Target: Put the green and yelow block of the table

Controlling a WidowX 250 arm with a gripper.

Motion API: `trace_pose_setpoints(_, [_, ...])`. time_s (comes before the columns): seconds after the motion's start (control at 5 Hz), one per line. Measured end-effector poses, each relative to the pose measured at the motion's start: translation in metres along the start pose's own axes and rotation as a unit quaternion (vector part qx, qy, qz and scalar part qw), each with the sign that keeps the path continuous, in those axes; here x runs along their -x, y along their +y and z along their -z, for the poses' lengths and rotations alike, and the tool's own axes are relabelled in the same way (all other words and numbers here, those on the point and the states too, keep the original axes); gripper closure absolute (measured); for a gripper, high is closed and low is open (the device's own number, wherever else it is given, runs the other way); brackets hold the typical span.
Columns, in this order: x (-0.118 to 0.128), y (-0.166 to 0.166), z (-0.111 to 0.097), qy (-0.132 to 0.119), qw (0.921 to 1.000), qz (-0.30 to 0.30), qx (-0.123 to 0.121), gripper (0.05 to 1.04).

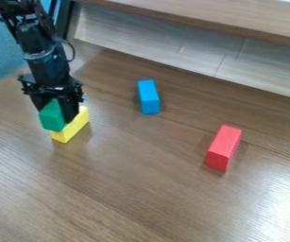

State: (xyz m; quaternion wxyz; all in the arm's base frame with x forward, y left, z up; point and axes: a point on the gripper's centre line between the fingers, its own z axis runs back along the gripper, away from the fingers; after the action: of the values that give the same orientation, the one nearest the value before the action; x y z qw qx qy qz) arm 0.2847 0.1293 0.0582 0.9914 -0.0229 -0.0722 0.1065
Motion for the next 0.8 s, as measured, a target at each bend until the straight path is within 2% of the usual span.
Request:
trace_pose_setpoints(0.2, [-0.004, -0.003, 0.001, -0.003, 1.0000, 0.003, 0.000, 0.413])
trace_pose_setpoints(0.4, [-0.005, -0.008, 0.002, -0.003, 1.0000, 0.003, 0.001, 0.130])
trace_pose_setpoints(0.6, [-0.005, -0.012, -0.001, -0.001, 1.0000, 0.005, 0.002, 0.079])
trace_pose_setpoints(0.8, [-0.005, -0.014, -0.013, -0.012, 0.9999, 0.003, 0.002, 0.083])
